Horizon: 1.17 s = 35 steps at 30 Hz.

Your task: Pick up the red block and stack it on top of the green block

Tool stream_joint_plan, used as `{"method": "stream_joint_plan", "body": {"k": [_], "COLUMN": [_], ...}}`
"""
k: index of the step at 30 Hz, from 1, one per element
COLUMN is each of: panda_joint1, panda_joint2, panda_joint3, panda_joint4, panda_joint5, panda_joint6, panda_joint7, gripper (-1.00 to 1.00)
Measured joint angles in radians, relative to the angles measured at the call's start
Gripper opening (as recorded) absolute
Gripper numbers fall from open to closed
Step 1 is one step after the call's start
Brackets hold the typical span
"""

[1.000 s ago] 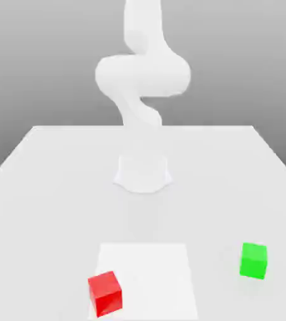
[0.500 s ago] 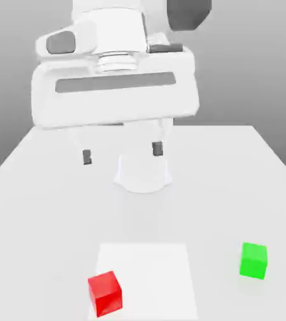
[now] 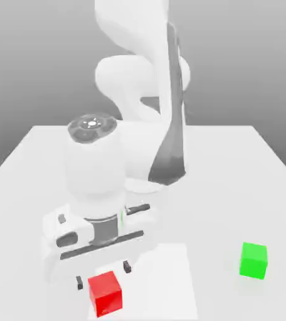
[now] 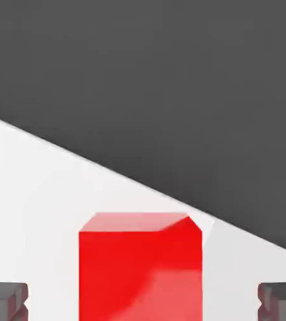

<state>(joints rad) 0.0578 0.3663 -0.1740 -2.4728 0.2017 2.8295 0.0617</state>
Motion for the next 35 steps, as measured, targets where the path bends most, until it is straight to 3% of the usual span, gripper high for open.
{"method": "stream_joint_plan", "body": {"k": [7,12,20,26,32,33,35], "panda_joint1": [-0.003,0.033,0.198,0.397,0.428,0.430,0.430], "panda_joint2": [0.006,-0.149,-0.260,-0.334,-0.185,-0.165,-0.165], "panda_joint3": [0.003,-0.045,0.143,0.265,0.260,0.256,0.256], "panda_joint4": [0.001,-0.026,-0.085,-0.129,-0.132,-0.131,-0.131], "panda_joint5": [0.002,-0.088,-0.172,-0.200,-0.245,-0.251,-0.251], "panda_joint6": [0.003,-0.121,-0.173,-0.198,-0.046,-0.027,-0.027], "panda_joint7": [-0.001,0.061,-0.147,-0.345,-0.362,-0.357,-0.357], "gripper": [-1.00,-1.00,-1.00,-1.00,-1.00,1.00,1.00]}}
